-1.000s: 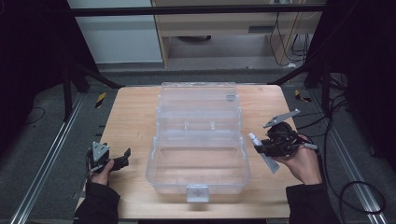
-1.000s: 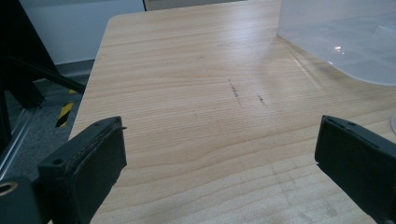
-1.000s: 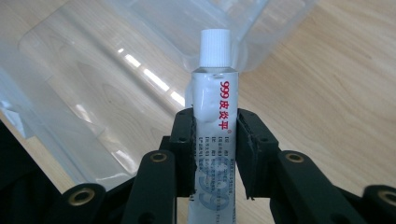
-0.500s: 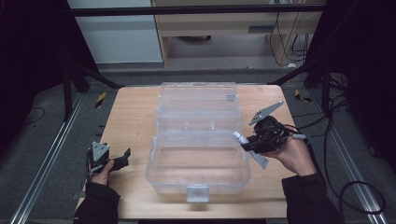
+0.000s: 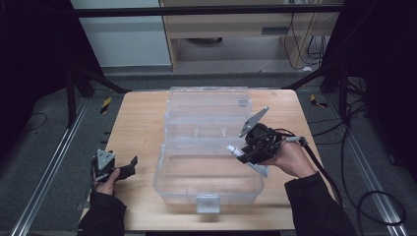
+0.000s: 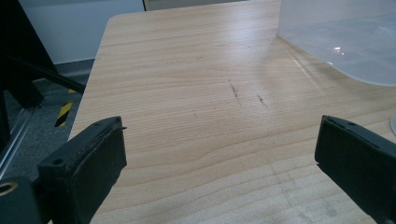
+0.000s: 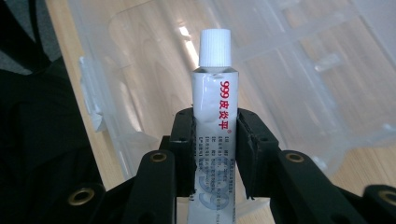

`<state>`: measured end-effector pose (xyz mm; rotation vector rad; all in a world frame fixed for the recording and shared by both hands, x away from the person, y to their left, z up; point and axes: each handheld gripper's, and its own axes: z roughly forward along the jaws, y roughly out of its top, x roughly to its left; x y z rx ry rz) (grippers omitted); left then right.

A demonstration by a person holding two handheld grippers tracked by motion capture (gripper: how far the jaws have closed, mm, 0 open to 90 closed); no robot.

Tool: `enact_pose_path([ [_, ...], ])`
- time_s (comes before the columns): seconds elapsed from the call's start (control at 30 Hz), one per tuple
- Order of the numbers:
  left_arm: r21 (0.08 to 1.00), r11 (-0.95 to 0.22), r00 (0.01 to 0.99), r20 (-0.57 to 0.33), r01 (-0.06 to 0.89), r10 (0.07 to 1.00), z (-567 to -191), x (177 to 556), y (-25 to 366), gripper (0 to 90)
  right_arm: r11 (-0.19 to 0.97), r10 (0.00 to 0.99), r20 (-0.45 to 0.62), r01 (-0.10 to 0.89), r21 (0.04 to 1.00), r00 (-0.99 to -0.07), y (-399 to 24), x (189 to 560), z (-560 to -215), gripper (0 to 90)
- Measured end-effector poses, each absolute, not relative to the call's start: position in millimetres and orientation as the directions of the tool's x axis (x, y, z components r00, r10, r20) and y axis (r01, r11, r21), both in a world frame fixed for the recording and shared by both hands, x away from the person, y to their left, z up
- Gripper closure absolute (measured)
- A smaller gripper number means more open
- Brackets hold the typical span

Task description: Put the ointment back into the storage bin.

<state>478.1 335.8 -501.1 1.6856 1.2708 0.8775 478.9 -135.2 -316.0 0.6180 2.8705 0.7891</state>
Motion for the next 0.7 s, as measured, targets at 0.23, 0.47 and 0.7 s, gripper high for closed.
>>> enact_pose_path([
  [0.23,0.910,-0.144,0.244,0.049,0.389,0.969,-501.1,478.1,335.7,1.5,0.828,0.360,0.000,0.319,0.460,-0.933,-121.2,480.4,-326.3,69.7],
  [0.47,0.910,-0.144,0.245,0.049,0.389,0.968,-501.1,478.2,335.7,1.5,0.868,0.297,-0.007,0.267,0.418,-0.955,-102.4,479.4,-334.9,69.6],
  [0.7,0.910,-0.145,0.245,0.049,0.389,0.968,-501.1,478.1,335.8,1.5,0.888,0.266,-0.006,0.242,0.391,-0.964,-94.3,480.9,-345.2,69.7],
])
